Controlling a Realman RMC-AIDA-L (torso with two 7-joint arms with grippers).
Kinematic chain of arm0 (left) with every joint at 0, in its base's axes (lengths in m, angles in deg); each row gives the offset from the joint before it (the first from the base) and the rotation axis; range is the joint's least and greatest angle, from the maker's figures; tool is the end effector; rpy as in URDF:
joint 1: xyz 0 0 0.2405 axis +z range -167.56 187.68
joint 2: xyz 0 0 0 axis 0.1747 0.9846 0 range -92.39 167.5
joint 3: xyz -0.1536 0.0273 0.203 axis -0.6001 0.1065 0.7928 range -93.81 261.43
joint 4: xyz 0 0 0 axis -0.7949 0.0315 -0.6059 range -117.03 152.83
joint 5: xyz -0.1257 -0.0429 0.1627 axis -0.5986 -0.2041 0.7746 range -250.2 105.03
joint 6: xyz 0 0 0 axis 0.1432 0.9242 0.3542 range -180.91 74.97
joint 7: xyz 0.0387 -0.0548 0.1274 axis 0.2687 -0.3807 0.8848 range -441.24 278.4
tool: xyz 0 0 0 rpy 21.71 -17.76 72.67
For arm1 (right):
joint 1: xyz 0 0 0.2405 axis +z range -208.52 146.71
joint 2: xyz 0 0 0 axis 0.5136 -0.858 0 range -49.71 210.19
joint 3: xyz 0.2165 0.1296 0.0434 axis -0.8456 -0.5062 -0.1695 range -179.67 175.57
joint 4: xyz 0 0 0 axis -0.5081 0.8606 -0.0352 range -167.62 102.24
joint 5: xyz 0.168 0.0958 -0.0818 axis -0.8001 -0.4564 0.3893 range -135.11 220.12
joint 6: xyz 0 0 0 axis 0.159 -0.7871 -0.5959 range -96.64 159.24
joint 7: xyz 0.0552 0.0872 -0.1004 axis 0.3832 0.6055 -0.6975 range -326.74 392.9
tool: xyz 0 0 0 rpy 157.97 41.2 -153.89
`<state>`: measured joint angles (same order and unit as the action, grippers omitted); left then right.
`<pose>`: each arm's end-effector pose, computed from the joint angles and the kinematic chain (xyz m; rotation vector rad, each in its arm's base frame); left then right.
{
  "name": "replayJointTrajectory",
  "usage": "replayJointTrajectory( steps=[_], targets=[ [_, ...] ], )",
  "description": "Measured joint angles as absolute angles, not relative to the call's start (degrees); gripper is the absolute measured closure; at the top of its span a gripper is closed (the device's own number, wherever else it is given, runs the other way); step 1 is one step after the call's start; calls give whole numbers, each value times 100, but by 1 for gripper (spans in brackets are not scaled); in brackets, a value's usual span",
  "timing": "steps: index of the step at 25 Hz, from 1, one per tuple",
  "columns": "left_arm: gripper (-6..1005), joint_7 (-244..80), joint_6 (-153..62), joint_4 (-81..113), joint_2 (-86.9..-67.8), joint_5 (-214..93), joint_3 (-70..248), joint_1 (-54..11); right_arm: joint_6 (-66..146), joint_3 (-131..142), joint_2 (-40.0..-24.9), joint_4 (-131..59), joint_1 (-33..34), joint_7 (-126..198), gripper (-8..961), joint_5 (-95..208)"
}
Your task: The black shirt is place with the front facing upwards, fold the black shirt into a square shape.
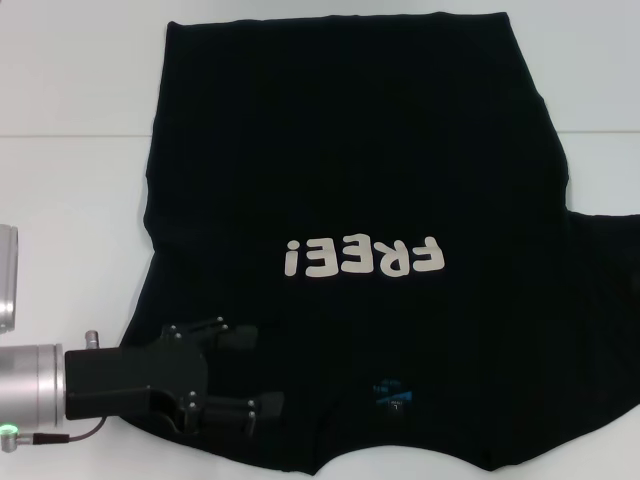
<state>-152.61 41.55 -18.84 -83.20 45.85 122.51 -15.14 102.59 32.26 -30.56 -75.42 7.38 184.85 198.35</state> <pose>-0.2823 0.2861 -0.0175 -2.8145 -0.5721 -0.7038 0.3408 0.3868 0.0870 -1.7908 1.7863 0.0240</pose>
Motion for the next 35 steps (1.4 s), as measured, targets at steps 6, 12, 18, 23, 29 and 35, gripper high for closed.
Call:
replayJointTrajectory(
  steps=[6, 12, 18, 23, 29, 35],
  targets=[
    [50, -15261, 4130, -1884, -8325, 4583, 12248, -1512, 10221, 3264, -3040, -7515, 748, 18493, 361, 19833],
    [50, -15261, 4125, -1884, -8329, 4572, 12248, -1509, 10217, 3267, -3041, -7549, 750, 18495, 698, 19834],
    [51, -15261, 4119, -1884, -8323, 4554, 12248, -1506, 10213, 3267, -3023, -7563, 749, 18526, 814, 19833],
    [51, -15264, 4104, -1884, -8326, 4554, 12244, -1499, 10184, 3267, -3002, -7568, 713, 18544, 894, 19833],
    [50, -15275, 4115, -1880, -8329, 4554, 12239, -1500, 10143, 3197, -2955, -7694, 621, 18526, 911, 19807],
    [50, -15301, 4129, -1876, -8330, 4554, 12231, -1502, 10194, 2959, -2931, -8019, 495, 18444, 922, 19700]
  ],
)
